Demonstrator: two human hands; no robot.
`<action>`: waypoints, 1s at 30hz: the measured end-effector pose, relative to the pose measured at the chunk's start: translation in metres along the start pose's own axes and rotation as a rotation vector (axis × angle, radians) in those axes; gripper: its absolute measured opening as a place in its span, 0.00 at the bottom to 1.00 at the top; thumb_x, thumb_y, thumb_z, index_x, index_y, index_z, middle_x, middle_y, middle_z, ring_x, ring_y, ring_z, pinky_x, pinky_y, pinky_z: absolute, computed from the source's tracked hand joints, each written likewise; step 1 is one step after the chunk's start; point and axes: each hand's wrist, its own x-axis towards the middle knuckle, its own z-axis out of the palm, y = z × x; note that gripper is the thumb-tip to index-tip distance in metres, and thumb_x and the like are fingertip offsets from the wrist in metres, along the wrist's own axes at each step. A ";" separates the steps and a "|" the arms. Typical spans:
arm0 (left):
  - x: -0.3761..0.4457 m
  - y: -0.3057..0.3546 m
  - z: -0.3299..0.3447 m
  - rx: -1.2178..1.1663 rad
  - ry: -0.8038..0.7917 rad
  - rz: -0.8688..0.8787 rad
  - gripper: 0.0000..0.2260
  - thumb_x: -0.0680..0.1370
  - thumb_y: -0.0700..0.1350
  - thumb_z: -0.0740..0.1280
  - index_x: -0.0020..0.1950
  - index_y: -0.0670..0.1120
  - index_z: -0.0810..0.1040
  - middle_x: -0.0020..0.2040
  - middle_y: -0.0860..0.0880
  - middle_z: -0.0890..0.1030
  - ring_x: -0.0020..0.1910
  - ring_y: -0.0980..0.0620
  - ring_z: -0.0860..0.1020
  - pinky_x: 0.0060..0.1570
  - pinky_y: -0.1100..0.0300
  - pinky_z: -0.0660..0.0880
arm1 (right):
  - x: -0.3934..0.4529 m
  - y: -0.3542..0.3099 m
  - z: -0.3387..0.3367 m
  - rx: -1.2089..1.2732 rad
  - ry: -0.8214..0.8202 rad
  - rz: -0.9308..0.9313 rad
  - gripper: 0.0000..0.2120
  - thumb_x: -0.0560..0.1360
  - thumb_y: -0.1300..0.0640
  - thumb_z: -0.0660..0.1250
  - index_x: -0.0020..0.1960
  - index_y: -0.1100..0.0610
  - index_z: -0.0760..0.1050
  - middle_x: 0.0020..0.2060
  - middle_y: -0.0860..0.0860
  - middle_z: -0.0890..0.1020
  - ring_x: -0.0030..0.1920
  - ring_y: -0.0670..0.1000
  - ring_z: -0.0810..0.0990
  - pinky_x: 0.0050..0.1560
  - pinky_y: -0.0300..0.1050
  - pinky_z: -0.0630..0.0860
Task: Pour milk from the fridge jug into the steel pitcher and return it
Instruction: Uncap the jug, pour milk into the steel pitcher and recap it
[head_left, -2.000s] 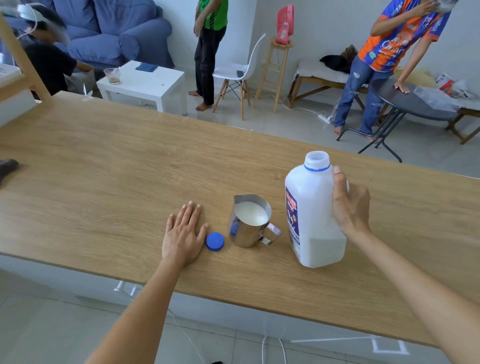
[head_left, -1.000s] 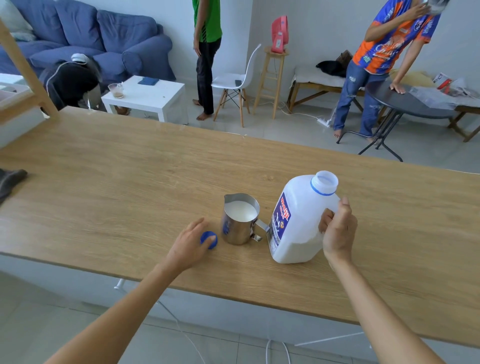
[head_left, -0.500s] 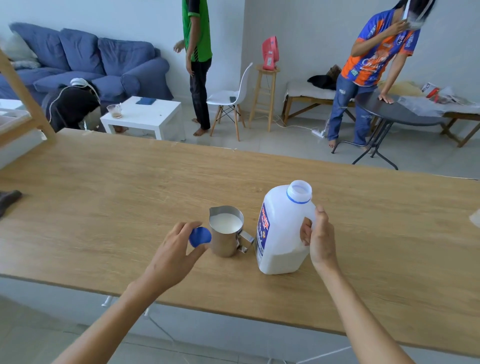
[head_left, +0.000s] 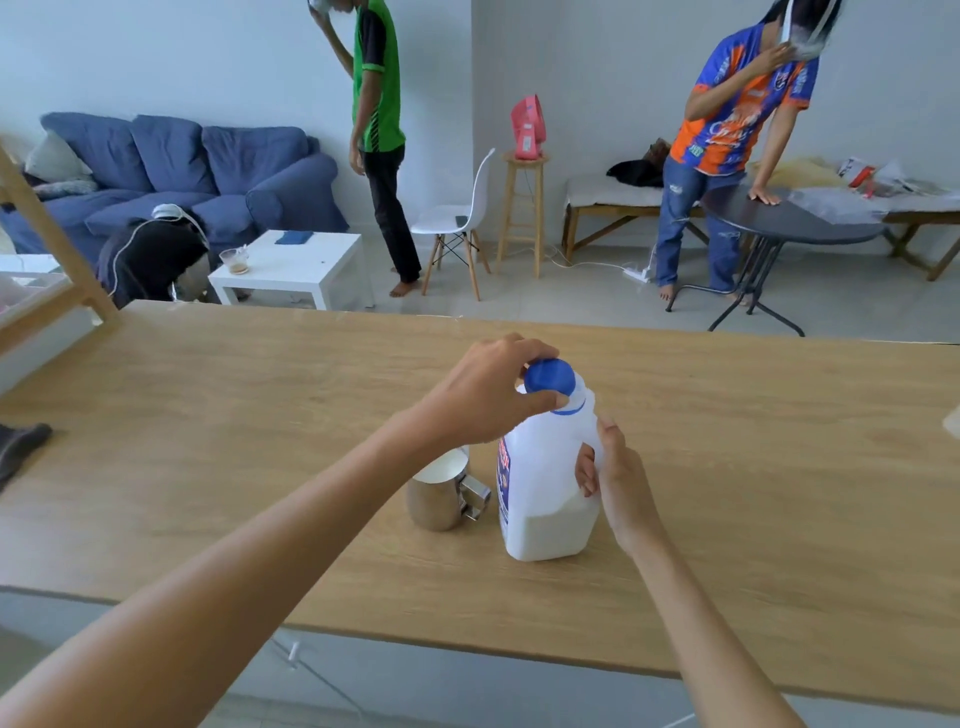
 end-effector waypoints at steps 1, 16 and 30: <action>0.004 0.002 0.000 0.013 -0.014 0.003 0.21 0.74 0.50 0.71 0.67 0.48 0.74 0.59 0.50 0.78 0.53 0.52 0.77 0.50 0.65 0.68 | 0.000 0.000 0.000 0.004 0.005 0.006 0.27 0.71 0.33 0.50 0.27 0.55 0.55 0.25 0.52 0.62 0.29 0.51 0.61 0.35 0.47 0.60; 0.023 0.024 -0.006 0.198 -0.072 0.027 0.22 0.68 0.55 0.76 0.58 0.46 0.81 0.47 0.51 0.79 0.46 0.53 0.74 0.43 0.61 0.68 | -0.003 -0.001 0.002 0.038 0.027 -0.023 0.30 0.69 0.30 0.51 0.28 0.56 0.54 0.25 0.54 0.61 0.28 0.50 0.60 0.26 0.36 0.60; 0.031 0.024 -0.012 0.232 -0.187 0.082 0.21 0.67 0.49 0.77 0.58 0.47 0.82 0.52 0.49 0.83 0.52 0.51 0.78 0.47 0.63 0.70 | -0.003 -0.001 0.003 0.030 0.028 -0.045 0.34 0.69 0.30 0.50 0.28 0.61 0.55 0.25 0.55 0.60 0.28 0.52 0.59 0.30 0.43 0.58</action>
